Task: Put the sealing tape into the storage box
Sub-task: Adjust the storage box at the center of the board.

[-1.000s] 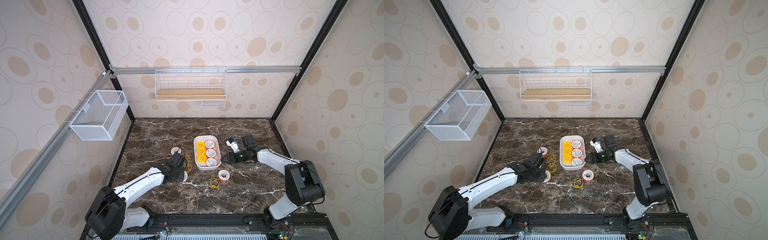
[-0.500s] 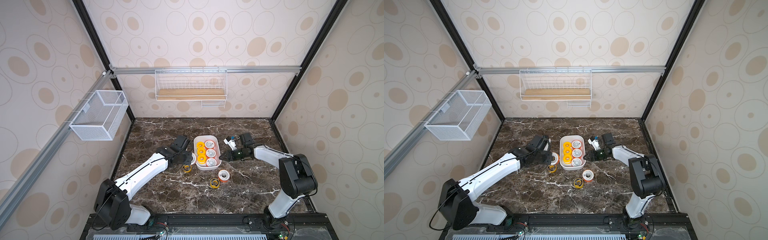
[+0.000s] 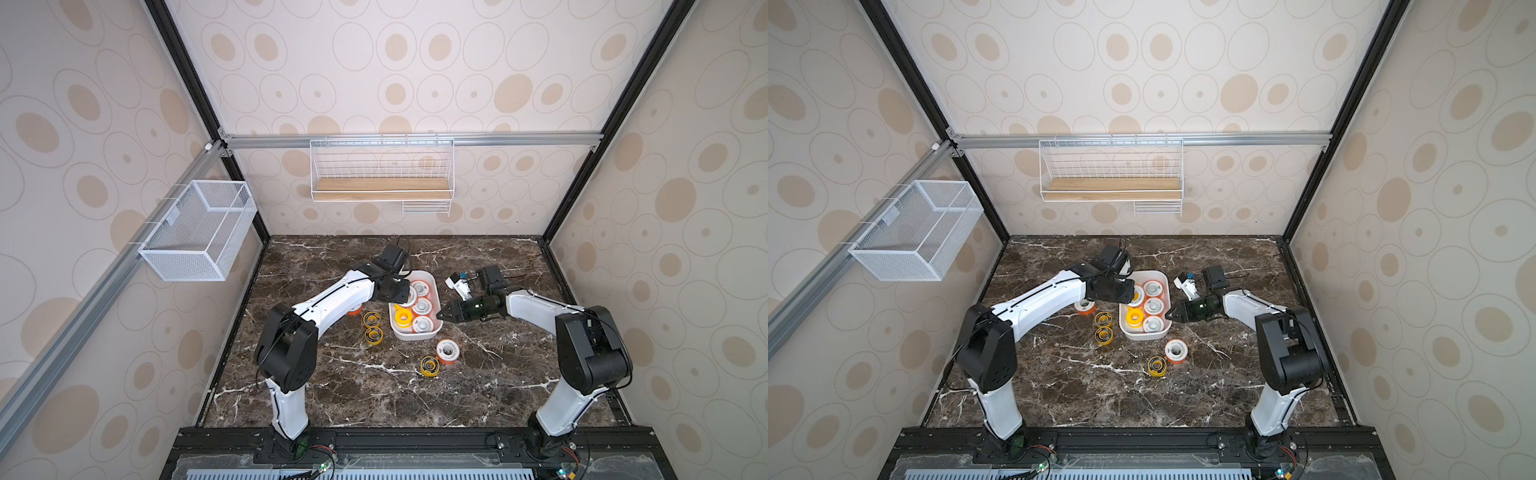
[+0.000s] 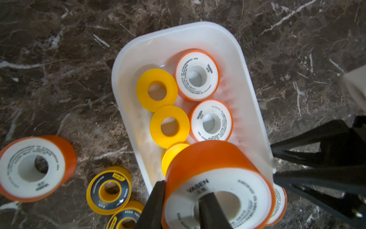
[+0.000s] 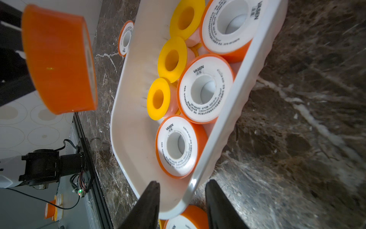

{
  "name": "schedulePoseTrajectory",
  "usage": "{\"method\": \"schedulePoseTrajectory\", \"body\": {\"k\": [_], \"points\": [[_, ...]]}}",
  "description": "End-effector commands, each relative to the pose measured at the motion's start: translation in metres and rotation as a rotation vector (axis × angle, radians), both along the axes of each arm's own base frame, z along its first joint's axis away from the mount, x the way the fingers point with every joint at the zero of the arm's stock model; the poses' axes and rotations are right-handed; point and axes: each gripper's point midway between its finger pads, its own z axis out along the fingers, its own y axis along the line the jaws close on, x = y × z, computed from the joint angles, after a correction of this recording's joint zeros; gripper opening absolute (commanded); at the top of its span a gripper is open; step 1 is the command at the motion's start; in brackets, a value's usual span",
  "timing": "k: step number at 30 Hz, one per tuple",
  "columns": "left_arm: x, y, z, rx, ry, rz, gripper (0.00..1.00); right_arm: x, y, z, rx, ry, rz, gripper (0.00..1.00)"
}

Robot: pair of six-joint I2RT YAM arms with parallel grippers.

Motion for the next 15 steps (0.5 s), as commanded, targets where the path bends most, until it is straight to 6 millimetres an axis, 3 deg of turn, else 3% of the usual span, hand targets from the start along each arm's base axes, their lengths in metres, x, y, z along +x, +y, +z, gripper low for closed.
{"method": "schedulePoseTrajectory", "body": {"k": [1,8,15], "points": [[0.016,-0.012,0.006,-0.021,-0.013,-0.014,0.24,-0.004,0.003,0.002,0.008,0.013,0.026,0.43],[0.040,-0.026,-0.016,-0.016,0.022,-0.001,0.24,-0.007,0.005,0.001,0.006,0.016,0.046,0.43],[0.059,-0.027,-0.030,0.012,0.037,0.036,0.25,-0.009,0.007,0.005,0.010,0.008,0.059,0.43]]}}
